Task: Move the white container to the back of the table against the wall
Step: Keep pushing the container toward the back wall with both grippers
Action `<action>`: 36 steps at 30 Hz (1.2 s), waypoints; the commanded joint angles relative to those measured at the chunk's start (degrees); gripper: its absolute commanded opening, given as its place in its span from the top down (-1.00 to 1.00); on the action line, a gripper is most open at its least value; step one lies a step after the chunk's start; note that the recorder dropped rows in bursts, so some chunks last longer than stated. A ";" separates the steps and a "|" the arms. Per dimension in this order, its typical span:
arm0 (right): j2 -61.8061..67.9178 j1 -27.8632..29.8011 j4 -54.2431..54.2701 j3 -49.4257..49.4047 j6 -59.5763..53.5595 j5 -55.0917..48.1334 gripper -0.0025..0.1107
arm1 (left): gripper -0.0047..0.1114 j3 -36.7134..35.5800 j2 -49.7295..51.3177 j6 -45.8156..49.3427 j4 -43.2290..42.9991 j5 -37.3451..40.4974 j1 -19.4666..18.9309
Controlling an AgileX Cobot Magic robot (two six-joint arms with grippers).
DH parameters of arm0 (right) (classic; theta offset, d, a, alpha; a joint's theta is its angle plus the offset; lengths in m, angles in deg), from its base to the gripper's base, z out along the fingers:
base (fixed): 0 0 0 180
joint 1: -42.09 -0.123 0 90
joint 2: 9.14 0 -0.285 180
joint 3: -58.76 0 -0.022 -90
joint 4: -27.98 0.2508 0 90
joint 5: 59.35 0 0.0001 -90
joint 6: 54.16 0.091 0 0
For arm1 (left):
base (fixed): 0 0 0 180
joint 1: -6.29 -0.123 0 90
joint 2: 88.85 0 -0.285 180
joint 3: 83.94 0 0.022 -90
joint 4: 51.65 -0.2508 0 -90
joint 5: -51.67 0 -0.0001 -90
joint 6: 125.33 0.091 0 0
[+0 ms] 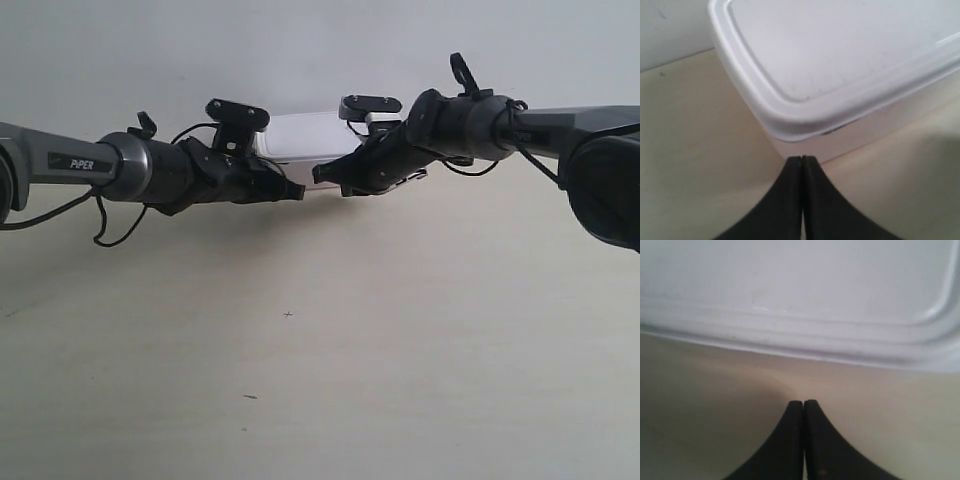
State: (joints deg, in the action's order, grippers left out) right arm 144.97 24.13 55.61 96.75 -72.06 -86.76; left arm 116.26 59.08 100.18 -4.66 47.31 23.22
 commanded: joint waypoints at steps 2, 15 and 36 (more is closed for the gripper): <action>-0.02 1.70 0.84 0.47 -0.01 0.66 0.96 | 0.92 0.52 -0.14 0.18 0.05 1.23 -2.06; 1.28 1.70 2.33 0.57 -0.01 7.27 0.96 | 0.92 0.52 -0.07 -0.74 0.05 -0.79 -3.31; 4.48 1.60 14.79 4.48 -5.94 9.02 0.96 | 0.92 0.52 0.14 -0.64 -0.16 -4.73 -3.31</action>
State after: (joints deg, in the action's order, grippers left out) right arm 149.48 25.79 66.22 100.55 -74.73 -80.39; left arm 116.38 59.08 99.90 -4.66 43.56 20.04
